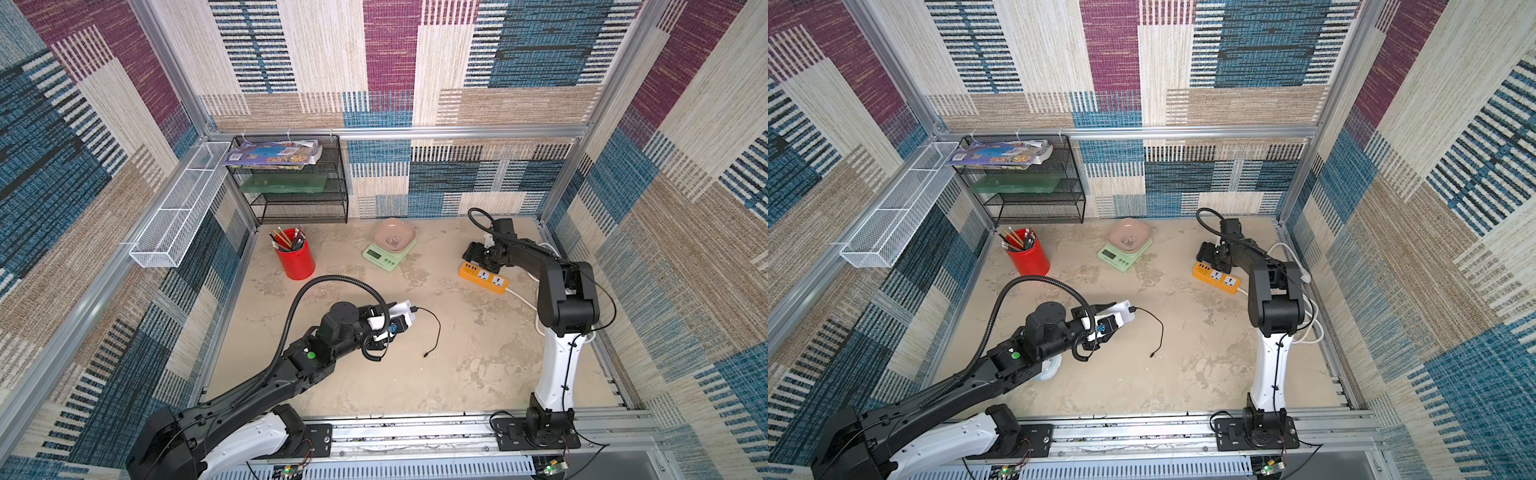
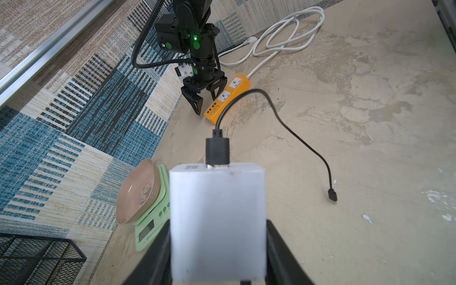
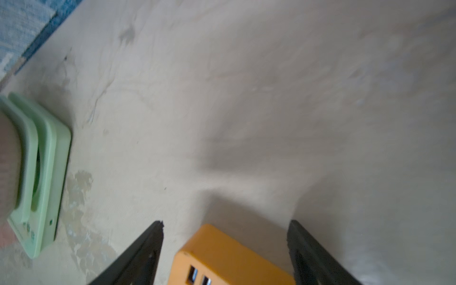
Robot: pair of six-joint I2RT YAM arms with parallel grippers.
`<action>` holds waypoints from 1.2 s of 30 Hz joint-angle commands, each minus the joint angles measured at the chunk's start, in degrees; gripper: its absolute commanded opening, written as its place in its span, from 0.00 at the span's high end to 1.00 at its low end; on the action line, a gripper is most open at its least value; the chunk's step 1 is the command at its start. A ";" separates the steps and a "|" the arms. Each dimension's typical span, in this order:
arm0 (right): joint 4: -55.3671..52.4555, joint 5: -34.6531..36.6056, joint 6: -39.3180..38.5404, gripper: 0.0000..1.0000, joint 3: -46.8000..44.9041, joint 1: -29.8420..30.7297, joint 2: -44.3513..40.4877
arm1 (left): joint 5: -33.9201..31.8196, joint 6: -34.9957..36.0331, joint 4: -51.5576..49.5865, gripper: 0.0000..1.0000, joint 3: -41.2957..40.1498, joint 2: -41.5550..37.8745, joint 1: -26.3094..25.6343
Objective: Charge the electronic scale
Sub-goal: Move the socket to the center of the board.
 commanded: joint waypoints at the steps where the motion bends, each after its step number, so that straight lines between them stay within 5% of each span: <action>1: 0.45 -2.34 -0.10 0.20 -3.66 2.62 -3.12 | -0.69 -0.35 0.92 0.55 -0.36 -0.02 0.01; 15: 2.66 -1.98 -0.12 0.22 -20.34 9.10 -18.02 | -0.22 0.00 1.24 0.55 -0.27 1.48 0.02; 23: 4.60 7.32 2.78 0.08 -30.98 1.23 -31.60 | -0.09 -0.04 2.28 0.55 -0.27 2.50 0.01; 25: 6.02 7.08 3.24 0.01 -33.59 -2.18 -33.41 | -0.04 -0.04 2.38 0.55 -0.11 3.12 0.06; 28: 7.06 7.07 2.86 0.05 -35.71 -4.88 -34.50 | -0.04 -0.13 2.29 0.55 0.06 3.74 0.07; 36: 9.16 2.06 2.05 0.00 -36.69 -4.22 -32.01 | -0.11 -0.22 2.16 0.55 -0.01 4.09 0.04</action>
